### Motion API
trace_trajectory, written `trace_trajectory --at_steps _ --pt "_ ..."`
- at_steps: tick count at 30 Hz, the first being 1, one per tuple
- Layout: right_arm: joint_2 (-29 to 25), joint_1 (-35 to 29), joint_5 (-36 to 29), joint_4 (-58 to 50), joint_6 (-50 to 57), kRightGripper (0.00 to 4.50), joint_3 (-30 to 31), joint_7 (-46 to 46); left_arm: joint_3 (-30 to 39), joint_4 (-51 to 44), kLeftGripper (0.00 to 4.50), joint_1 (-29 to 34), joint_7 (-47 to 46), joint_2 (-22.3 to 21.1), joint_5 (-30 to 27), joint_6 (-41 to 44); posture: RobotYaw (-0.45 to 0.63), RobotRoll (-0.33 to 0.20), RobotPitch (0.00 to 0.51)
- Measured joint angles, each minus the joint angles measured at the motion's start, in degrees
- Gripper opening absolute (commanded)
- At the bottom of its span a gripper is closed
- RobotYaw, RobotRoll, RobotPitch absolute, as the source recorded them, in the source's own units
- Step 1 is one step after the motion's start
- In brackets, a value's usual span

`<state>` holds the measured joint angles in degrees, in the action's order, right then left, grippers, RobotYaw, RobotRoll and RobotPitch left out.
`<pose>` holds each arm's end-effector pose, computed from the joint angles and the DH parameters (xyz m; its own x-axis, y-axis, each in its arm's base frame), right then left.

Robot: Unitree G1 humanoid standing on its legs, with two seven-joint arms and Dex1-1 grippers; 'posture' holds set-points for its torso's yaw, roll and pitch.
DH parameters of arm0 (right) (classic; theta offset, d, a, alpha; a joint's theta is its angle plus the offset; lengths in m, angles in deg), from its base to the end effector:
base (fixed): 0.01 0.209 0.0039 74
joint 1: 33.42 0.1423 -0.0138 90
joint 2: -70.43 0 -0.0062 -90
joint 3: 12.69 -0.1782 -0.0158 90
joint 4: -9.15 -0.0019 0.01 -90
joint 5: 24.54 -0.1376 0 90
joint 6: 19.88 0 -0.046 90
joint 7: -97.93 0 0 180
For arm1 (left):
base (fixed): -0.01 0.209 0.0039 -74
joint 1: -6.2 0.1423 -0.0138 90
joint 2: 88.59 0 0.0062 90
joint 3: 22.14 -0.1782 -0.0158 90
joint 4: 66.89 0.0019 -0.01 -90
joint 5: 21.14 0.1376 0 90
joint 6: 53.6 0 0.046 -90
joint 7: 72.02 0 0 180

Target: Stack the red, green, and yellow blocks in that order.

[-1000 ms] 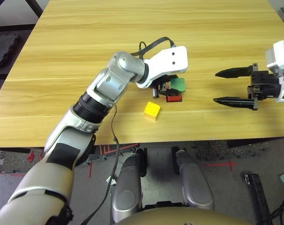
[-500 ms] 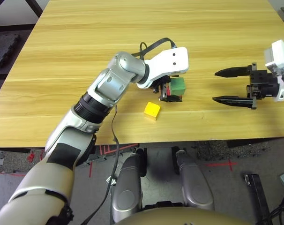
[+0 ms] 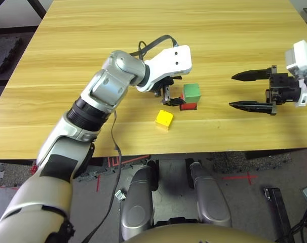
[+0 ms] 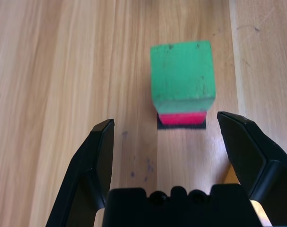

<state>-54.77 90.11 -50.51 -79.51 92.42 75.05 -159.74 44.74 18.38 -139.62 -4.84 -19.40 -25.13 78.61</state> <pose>0.2658 -0.2699 0.2433 0.3314 0.8876 -0.3198 -0.9249 0.2386 -0.2960 0.2921 0.1406 0.2656 0.3702 -0.7237 -0.5824 0.9000 0.1240 0.4180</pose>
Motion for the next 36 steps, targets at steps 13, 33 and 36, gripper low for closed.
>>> trace_trajectory --at_steps 13,33,36 --pt "0.78 1.51 0.17 1.35 -0.27 4.50 1.20 -0.70 9.01 -1.20 4.44 11.11 10.21 -4.91 -8.67 -22.31 0.19 0.074 0.253" --pt "1.00 1.67 0.14 1.91 -0.26 4.50 1.41 -0.43 7.61 12.93 4.44 11.77 22.46 -2.92 -7.16 -42.39 0.18 0.071 0.261" --pt "1.13 1.56 0.13 1.85 -0.26 4.50 1.41 -0.19 7.26 14.04 4.44 11.22 22.44 -1.80 -6.69 -43.29 0.18 0.071 0.261"
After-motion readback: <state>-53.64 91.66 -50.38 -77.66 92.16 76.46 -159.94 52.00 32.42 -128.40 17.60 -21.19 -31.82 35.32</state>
